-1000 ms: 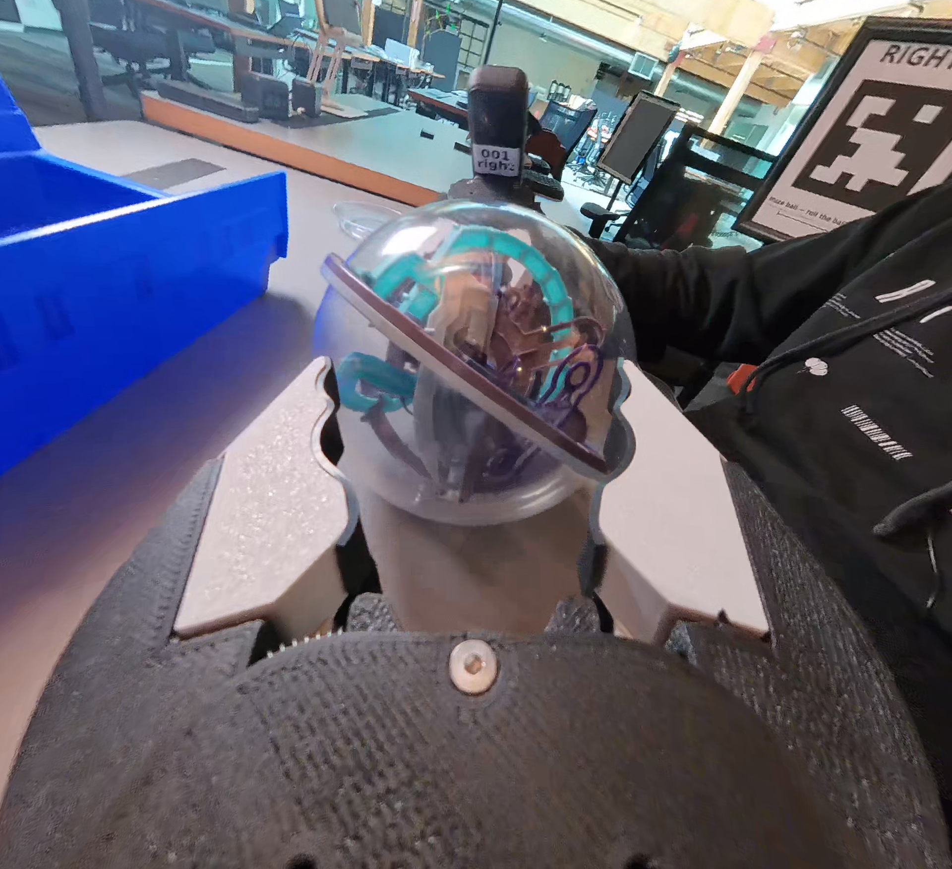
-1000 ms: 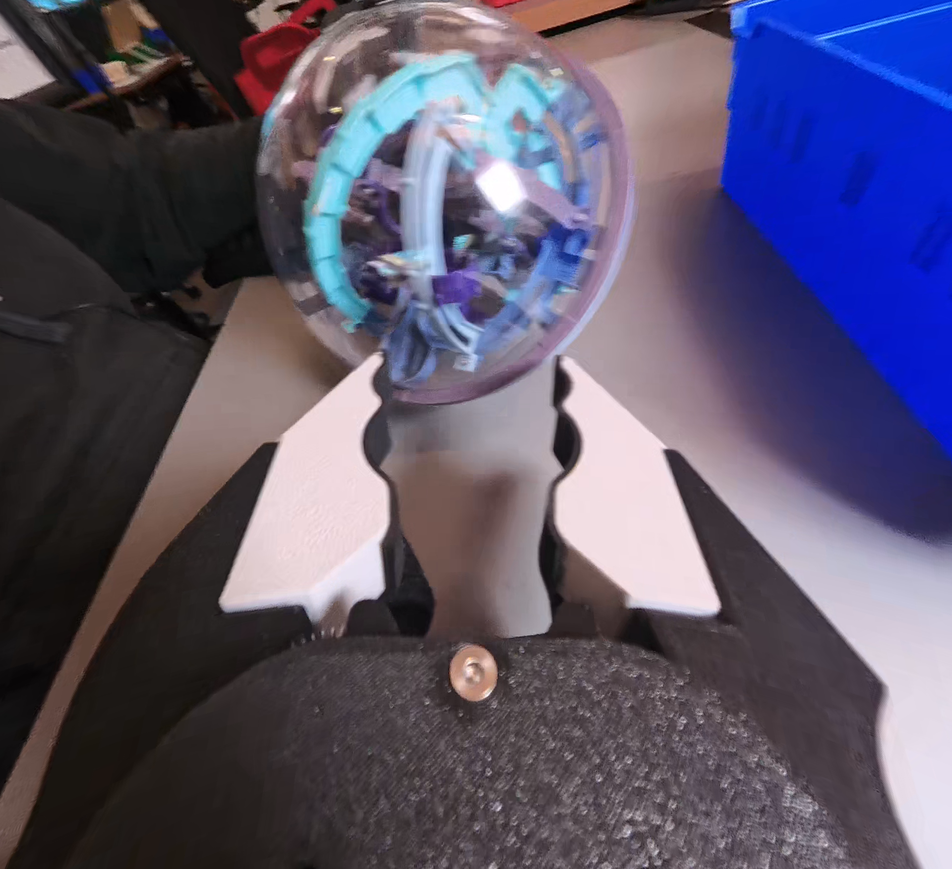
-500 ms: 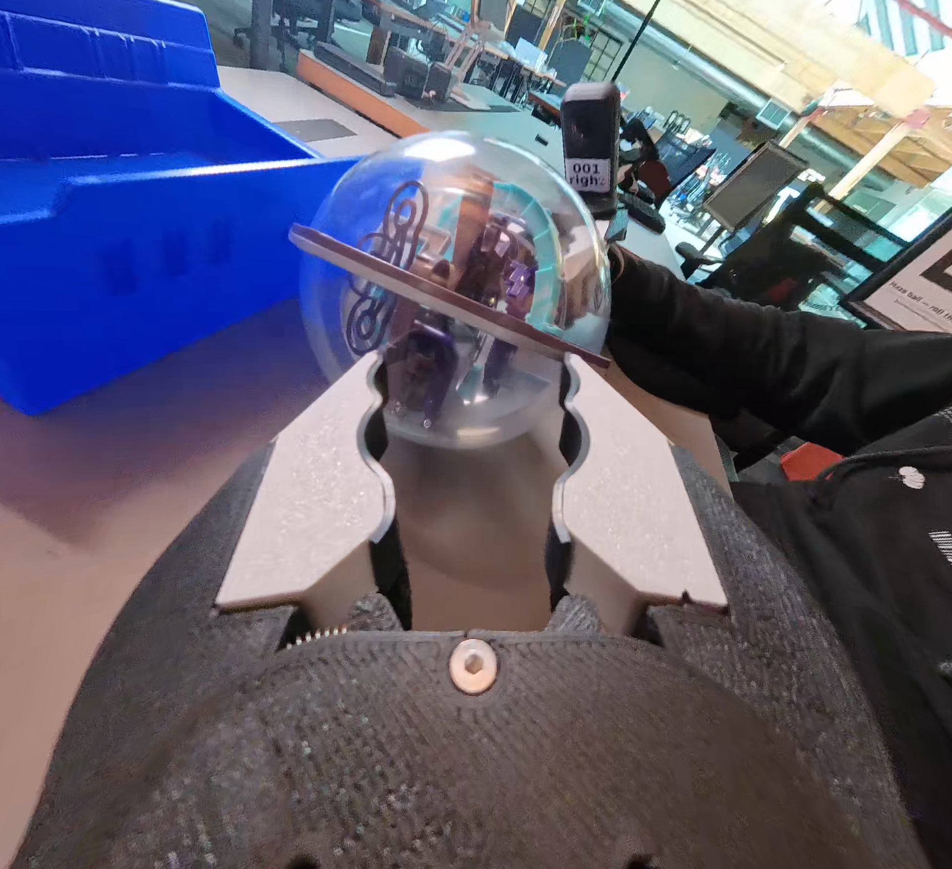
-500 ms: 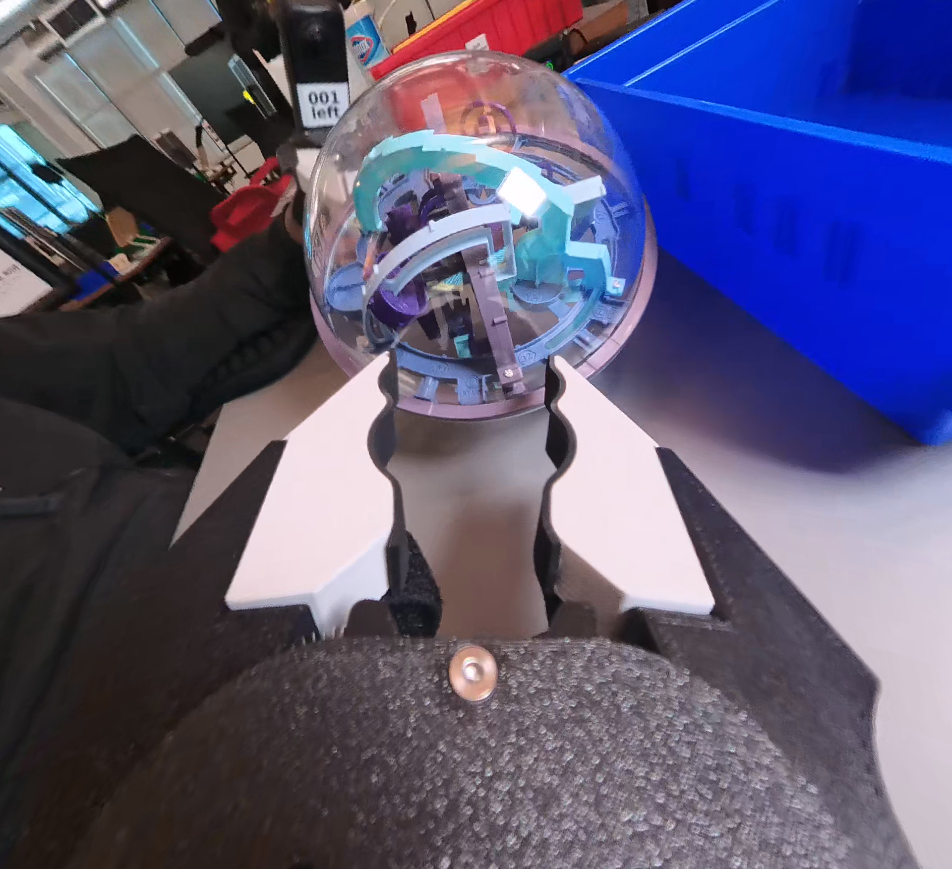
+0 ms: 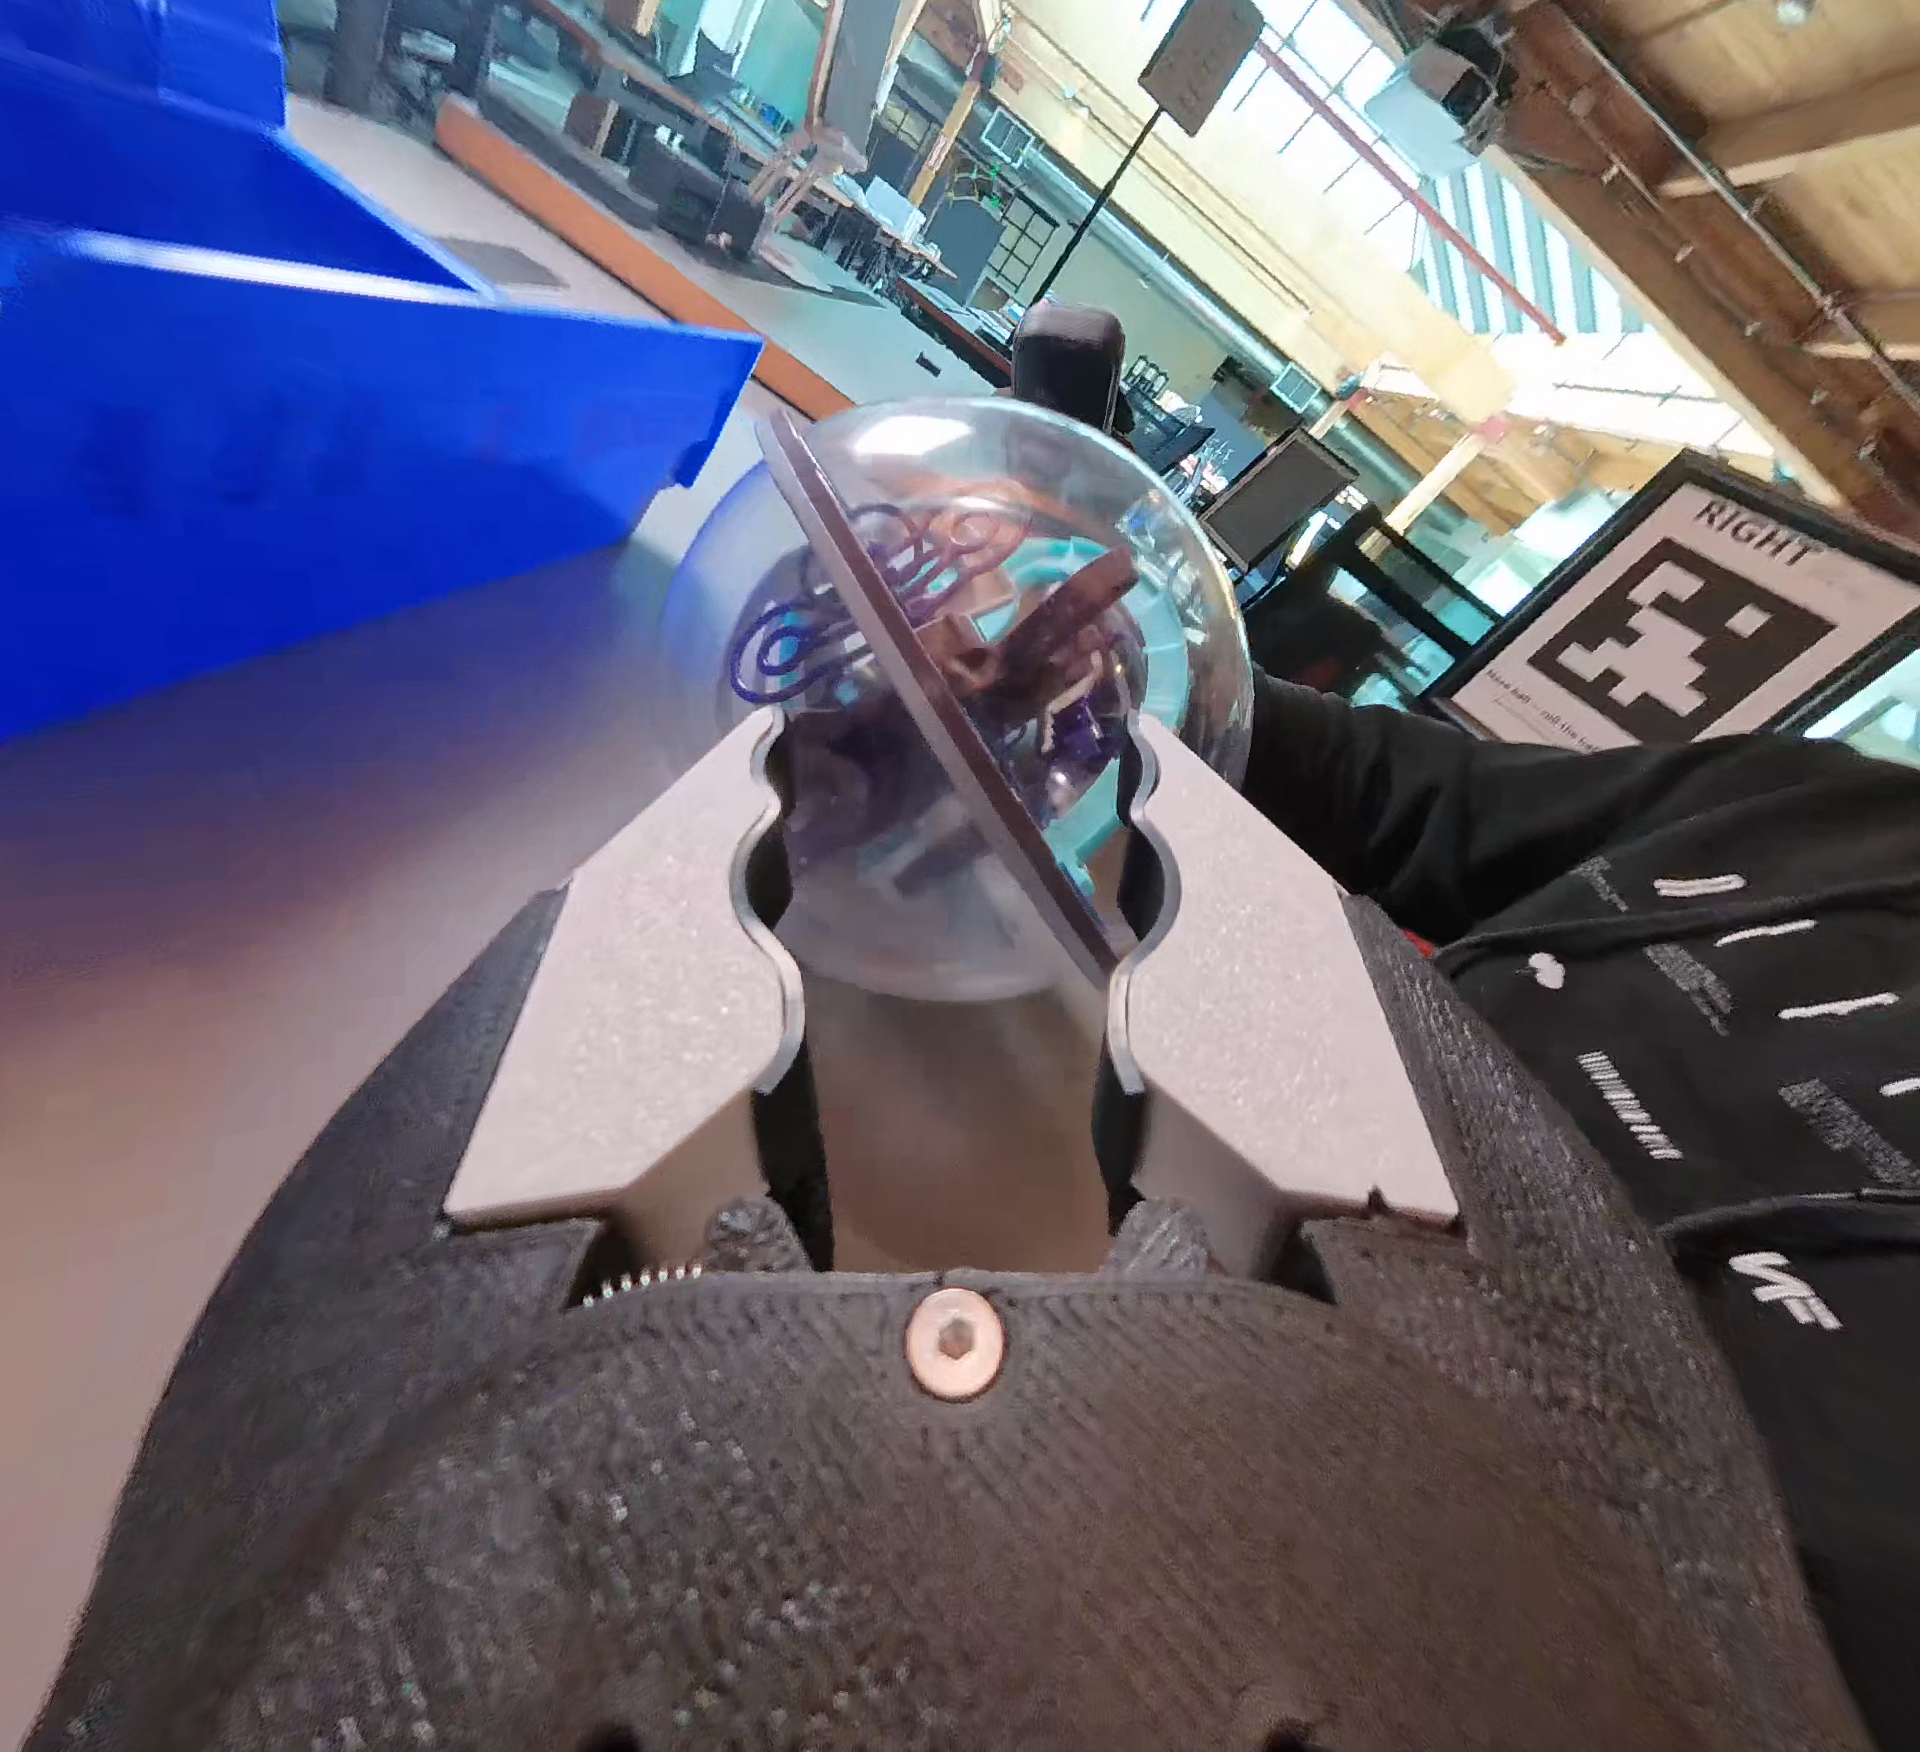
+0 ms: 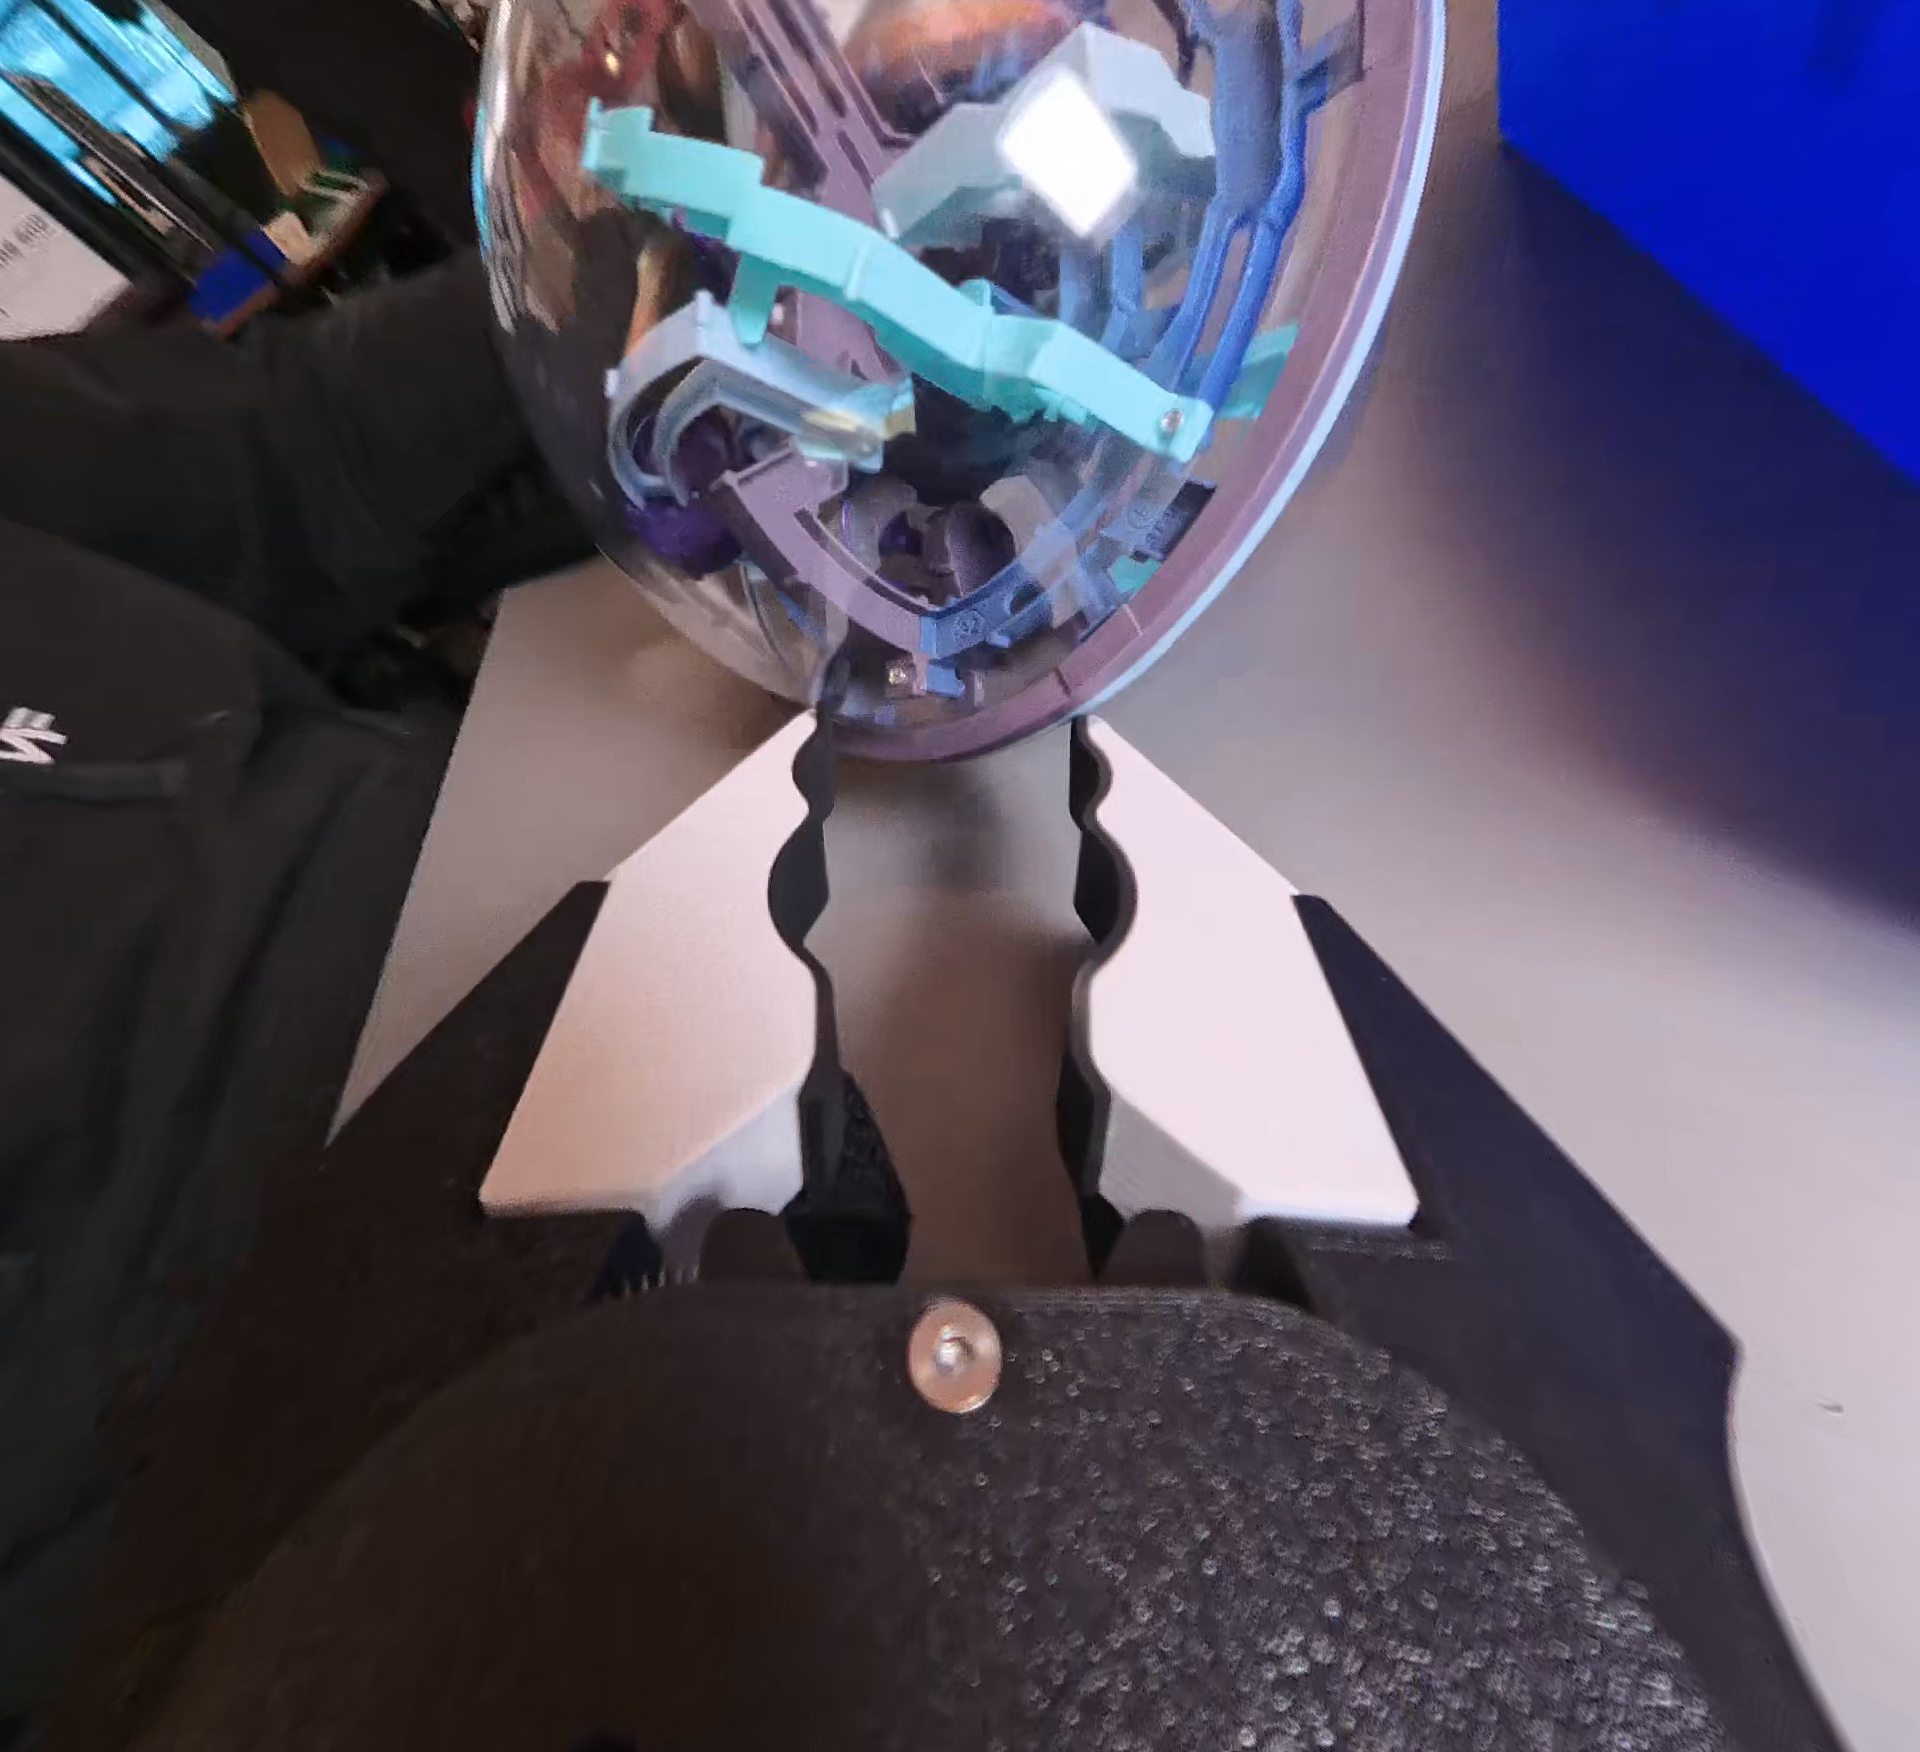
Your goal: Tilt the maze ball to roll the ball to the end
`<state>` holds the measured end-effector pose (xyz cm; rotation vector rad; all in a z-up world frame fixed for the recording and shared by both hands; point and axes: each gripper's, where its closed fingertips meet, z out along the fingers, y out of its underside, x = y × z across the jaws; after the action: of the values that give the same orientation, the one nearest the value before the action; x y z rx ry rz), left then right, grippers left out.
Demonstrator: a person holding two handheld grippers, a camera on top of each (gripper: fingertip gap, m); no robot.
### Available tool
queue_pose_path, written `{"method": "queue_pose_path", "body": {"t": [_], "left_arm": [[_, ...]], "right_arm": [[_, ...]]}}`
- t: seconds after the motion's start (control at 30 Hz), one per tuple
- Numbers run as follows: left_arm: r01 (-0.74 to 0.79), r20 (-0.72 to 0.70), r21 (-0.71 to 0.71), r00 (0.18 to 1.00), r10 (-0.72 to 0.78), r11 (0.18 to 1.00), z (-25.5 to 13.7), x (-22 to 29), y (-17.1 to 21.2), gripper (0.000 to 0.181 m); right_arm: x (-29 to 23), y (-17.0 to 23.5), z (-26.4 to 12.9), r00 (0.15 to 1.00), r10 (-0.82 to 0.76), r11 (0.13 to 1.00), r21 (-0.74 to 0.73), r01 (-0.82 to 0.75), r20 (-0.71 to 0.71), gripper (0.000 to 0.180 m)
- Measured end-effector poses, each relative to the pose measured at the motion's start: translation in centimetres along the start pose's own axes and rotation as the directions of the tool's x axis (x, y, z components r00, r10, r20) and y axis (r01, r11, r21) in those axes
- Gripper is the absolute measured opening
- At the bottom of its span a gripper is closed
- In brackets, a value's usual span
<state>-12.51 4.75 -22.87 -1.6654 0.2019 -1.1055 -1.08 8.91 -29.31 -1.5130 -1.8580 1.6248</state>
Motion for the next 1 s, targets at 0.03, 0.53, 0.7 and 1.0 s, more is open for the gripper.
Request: {"method": "queue_pose_path", "body": {"t": [0.03,0.53,0.7,1.0], "left_arm": [[-0.039,0.000,-0.005,0.999,0.039,0.999,0.0,0.4,0.0,0.061],[-0.223,-0.008,-0.017,0.975,0.223,0.975,-0.8,3.0,0.0,0.008],[-0.298,-0.004,0.075,0.954,0.299,0.952,-0.6,5.1,-2.0,0.007],[-0.457,0.015,0.235,0.884,0.467,0.858,-0.3,10.4,-8.0,0.007]], "right_arm": [[-0.1,0.2,0.1,1.000,-0.015,1.000,-0.014,0.015,-0.008,0.041],[-0.7,-2.6,-2.7,0.975,-0.204,0.972,0.102,0.212,-0.087,0.006],[-2.7,-5.8,-4.8,0.957,-0.273,0.945,0.157,0.286,-0.100,0.006],[-8.7,-15.0,-9.6,0.887,-0.439,0.842,0.281,0.462,-0.143,0.006]]}}
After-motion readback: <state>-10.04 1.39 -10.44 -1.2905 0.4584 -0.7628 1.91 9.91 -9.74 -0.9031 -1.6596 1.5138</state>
